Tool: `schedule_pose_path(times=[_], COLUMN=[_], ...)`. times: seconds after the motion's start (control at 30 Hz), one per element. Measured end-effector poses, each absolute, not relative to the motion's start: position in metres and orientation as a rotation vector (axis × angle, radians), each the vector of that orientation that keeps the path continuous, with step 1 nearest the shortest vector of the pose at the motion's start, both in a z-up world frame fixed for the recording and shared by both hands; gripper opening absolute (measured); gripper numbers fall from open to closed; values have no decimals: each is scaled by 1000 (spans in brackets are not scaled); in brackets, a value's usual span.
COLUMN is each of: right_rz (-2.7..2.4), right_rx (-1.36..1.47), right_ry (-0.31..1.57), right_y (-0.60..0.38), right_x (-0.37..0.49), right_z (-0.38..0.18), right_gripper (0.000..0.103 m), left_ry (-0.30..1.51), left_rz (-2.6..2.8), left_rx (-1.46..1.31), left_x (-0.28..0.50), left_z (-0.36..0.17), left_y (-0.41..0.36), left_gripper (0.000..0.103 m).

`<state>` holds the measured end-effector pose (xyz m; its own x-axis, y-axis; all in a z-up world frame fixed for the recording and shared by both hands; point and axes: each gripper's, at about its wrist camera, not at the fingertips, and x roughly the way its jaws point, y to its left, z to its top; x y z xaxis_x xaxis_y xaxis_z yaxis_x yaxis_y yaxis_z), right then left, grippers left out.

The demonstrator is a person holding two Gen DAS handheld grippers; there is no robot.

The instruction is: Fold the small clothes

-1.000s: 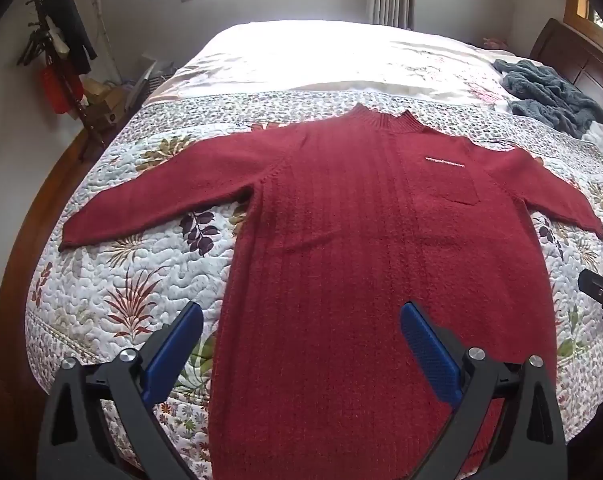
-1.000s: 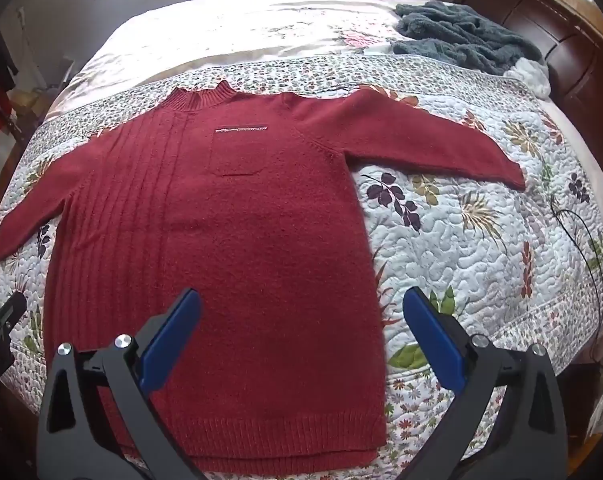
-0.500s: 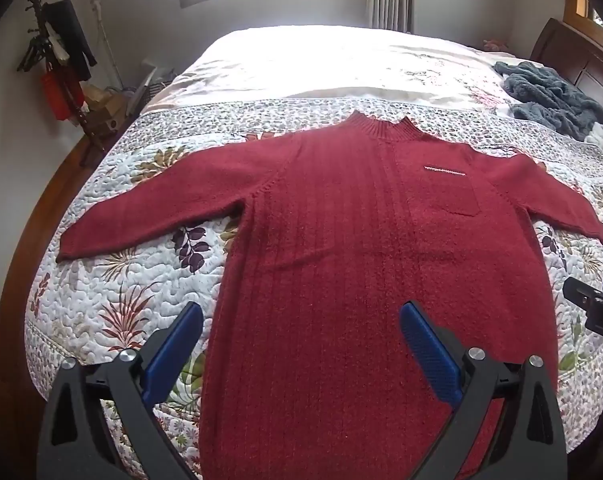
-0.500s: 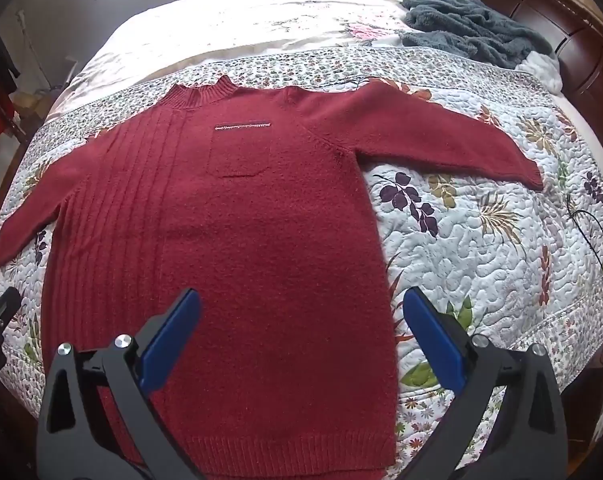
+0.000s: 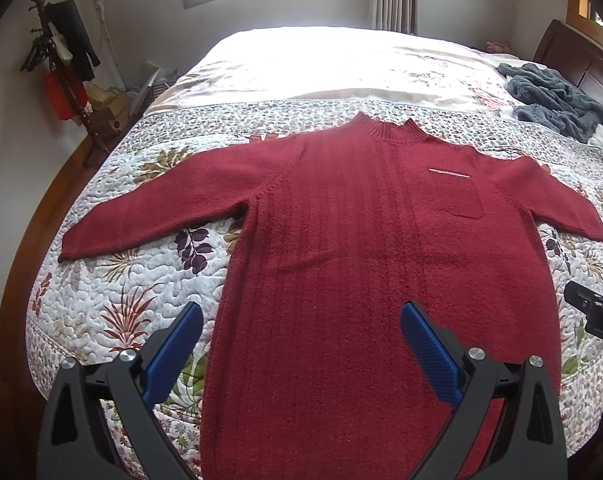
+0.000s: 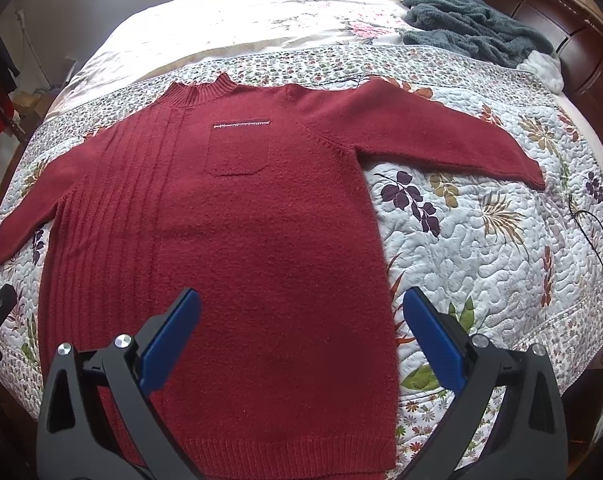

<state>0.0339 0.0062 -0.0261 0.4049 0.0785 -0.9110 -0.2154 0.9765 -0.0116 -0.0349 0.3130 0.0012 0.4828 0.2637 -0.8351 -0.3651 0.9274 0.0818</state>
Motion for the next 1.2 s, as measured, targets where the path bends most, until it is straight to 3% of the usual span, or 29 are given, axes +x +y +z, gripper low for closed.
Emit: schedule_pose_path(times=[1.2], right_rz=[189], right_rx=[-143], right_ry=[1143], right_y=[10], right_x=[34], right_z=[-27], right_gripper=[100], left_ry=[987], left_rz=[398], left_rx=[-98], left_x=[-38], left_z=[3], left_y=[315], left_gripper=[99])
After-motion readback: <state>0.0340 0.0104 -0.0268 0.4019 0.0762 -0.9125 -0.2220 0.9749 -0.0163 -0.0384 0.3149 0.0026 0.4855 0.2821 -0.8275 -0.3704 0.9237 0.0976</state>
